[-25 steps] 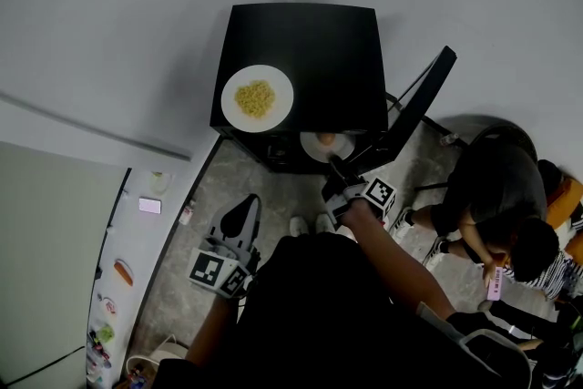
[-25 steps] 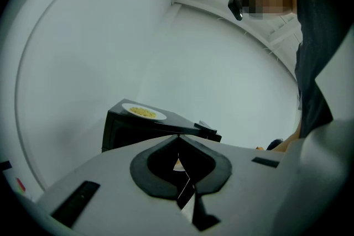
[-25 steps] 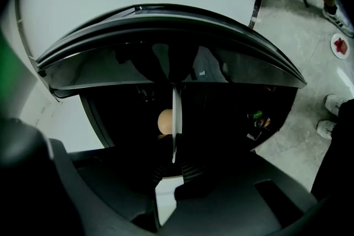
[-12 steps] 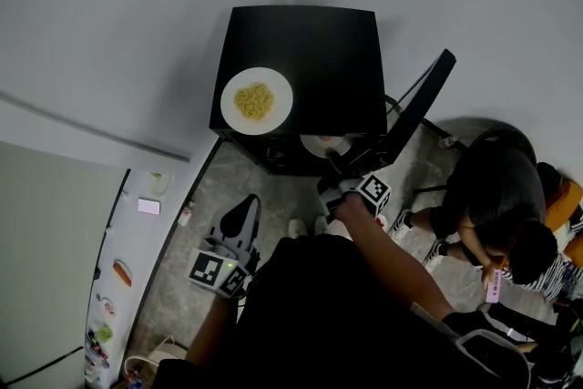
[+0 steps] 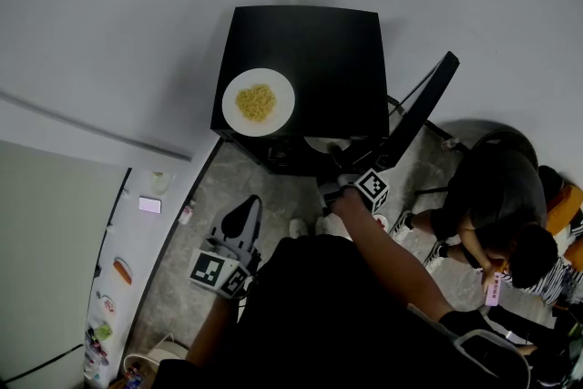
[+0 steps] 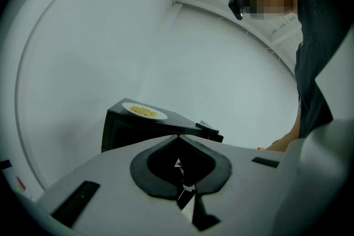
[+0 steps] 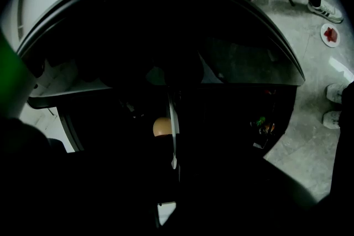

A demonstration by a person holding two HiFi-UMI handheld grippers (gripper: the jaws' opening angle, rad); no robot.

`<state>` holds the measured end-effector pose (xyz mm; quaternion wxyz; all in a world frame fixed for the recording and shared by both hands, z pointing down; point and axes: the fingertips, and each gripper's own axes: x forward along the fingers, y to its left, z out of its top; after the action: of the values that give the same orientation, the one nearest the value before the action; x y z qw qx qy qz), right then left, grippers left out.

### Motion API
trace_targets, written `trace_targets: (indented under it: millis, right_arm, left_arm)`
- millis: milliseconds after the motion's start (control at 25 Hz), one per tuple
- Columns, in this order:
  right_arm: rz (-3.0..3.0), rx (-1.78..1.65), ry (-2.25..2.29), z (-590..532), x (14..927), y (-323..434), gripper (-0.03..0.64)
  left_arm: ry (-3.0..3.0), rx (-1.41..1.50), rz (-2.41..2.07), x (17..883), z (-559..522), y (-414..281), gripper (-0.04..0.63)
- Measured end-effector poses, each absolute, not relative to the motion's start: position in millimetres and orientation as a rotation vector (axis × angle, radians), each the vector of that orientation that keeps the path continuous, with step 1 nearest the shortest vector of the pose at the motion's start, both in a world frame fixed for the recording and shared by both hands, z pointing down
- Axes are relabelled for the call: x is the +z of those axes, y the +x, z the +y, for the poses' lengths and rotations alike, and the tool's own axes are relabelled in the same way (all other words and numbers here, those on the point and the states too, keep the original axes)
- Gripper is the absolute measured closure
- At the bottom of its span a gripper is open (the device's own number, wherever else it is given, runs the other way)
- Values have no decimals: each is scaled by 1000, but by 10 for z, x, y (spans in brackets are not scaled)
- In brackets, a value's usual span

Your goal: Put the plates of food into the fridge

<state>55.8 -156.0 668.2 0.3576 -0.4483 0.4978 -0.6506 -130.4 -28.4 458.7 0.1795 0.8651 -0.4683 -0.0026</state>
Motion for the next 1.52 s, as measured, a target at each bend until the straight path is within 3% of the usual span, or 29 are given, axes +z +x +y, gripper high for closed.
trace_targets:
  millis: [920,1000,1160,1240,1320,1520]
  right_arm:
    - [1285,-1600,-1229,-1721,6650,611,579]
    - [1339,-1616,-1217,-1691,6630,586,487]
    - [1447,-1616,-1196,-1599,6538,580,476]
    - [1524,-1604,-1215,-1526,6497,606,485]
    - [1618,-1605,-1230,-1436,6475,617,566]
    - [1866,-1511,-1197,-1305,6245,622,589]
  left_arm:
    - [2439,3,-1330,4603,-295,-1267,571]
    - [2436,0,-1330,4601,-288,-1258,571]
    - [2445,-8,-1328,4597,-298,-1229,571]
    - [2445,-13,-1323,4604,-299,-1205,571]
    - [2448,-16,-1318,4608,-293,-1180,571]
    - [2447,-32,-1312,4584,-283,-1114,571]
